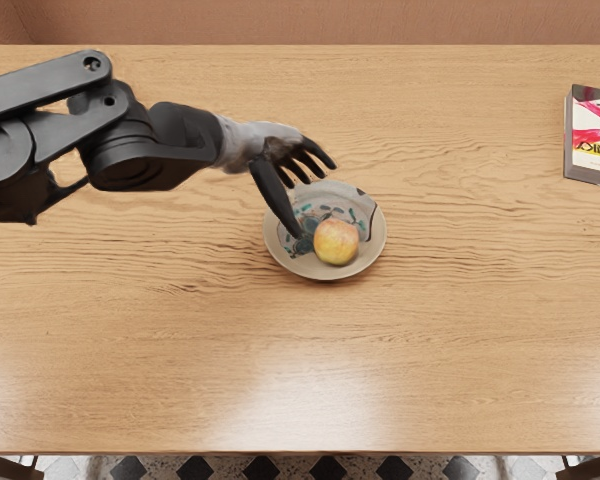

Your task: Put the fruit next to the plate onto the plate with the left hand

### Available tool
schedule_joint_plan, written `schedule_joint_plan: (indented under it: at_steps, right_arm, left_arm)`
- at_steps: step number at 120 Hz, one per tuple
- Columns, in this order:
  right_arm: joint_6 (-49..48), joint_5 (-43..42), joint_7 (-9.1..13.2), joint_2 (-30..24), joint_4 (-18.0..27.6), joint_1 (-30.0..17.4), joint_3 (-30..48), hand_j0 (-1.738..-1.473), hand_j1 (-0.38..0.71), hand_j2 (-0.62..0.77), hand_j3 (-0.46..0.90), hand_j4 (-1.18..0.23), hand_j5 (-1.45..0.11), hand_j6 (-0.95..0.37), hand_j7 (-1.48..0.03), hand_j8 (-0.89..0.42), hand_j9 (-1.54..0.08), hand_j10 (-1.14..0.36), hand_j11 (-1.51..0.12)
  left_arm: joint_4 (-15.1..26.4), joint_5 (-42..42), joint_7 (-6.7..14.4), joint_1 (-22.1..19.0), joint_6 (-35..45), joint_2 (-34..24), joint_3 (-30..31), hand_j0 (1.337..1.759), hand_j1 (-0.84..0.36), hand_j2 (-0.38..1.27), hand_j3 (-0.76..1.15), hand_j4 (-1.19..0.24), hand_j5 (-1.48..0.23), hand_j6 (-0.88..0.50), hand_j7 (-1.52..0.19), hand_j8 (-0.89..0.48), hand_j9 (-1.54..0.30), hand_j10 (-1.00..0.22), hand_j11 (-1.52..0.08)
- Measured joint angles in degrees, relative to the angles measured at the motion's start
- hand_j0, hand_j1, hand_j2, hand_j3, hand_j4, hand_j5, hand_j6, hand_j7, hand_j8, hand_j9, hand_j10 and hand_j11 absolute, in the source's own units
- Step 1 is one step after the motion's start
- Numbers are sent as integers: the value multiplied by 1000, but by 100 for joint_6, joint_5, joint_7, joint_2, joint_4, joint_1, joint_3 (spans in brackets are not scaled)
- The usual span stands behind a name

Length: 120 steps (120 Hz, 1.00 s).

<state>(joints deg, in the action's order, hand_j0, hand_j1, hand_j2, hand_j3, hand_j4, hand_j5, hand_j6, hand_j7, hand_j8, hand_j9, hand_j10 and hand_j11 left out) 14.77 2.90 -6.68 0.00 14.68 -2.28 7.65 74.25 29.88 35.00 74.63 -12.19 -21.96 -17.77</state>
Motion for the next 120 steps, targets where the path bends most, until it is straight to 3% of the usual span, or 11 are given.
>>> schedule_joint_plan:
  at_steps: [25, 51, 67, 94, 120]
  right_arm:
    - [0, 0, 0, 0, 0, 0, 0, -1658, -307, -7, 0, -35, -45, -35, -45, -35, -45, -35, -45]
    - [0, -1, 0, 0, 0, 0, 0, -1658, -307, -7, 0, -35, -45, -35, -45, -35, -45, -35, -45]
    - [0, -1, 0, 0, 0, 0, 0, -1658, -307, -7, 0, -35, -45, -35, -45, -35, -45, -35, -45]
    - [0, 0, 0, 0, 0, 0, 0, -1658, -307, -7, 0, -35, -45, -35, -45, -35, -45, -35, -45]
    - [0, -1, 0, 0, 0, 0, 0, -1658, -307, -7, 0, -35, -45, -35, -45, -35, -45, -35, -45]
  left_arm:
    - [84, -1970, 0, -1136, -1735, -1154, -837, 1658, 43, 53, 0, -259, -333, -256, -333, -255, -333, -256, -333]
    - [-281, -3195, 0, -2287, -2215, -1848, -1499, 1658, 47, 51, 0, -253, -328, -252, -328, -252, -328, -252, -328]
    - [-874, -3714, 0, -2457, -2265, -2132, -1578, 1658, 49, 51, 0, -251, -326, -250, -326, -250, -326, -250, -326]
    - [-1534, -4272, 0, -2665, -2283, -2499, -1608, 1658, 51, 50, 0, -247, -323, -246, -323, -246, -323, -247, -323]
    - [-1846, -4495, 0, -2788, -2286, -2532, -1610, 1658, 52, 49, 0, -245, -321, -244, -322, -244, -322, -245, -322]
